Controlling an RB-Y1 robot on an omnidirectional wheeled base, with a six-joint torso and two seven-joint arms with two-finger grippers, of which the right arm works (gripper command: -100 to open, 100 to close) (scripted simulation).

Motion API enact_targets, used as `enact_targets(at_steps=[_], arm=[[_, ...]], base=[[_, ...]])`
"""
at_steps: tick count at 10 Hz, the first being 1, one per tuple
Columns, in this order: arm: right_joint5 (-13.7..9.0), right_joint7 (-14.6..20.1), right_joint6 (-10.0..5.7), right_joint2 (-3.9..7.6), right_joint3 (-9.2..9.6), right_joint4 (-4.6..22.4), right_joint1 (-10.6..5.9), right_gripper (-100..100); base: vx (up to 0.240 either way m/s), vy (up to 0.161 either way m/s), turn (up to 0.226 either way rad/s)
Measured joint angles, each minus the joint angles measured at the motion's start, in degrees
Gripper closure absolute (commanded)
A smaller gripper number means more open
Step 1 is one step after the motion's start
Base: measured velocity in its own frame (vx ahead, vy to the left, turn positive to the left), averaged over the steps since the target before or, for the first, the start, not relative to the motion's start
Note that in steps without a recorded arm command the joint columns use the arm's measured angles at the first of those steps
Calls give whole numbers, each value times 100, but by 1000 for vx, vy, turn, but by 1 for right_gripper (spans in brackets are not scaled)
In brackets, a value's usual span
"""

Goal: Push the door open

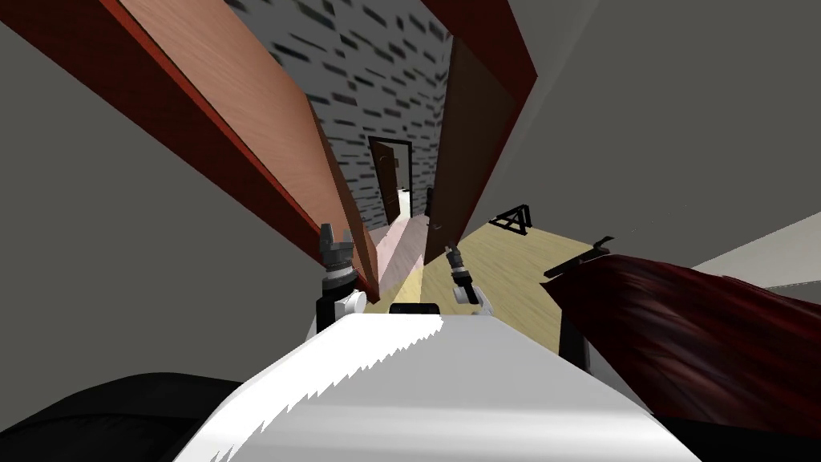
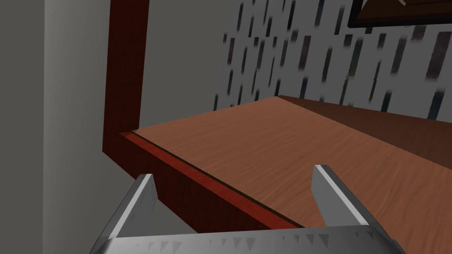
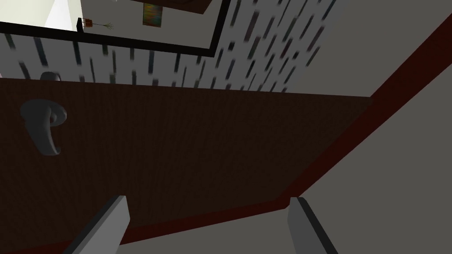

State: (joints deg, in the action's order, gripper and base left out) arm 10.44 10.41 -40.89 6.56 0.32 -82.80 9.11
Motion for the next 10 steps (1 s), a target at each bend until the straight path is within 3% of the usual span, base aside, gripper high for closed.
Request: enact_targets(at_steps=[10], arm=[[353, 368, -315, 54, 122, 1399, -532, -100]], base=[[82, -98, 49]])
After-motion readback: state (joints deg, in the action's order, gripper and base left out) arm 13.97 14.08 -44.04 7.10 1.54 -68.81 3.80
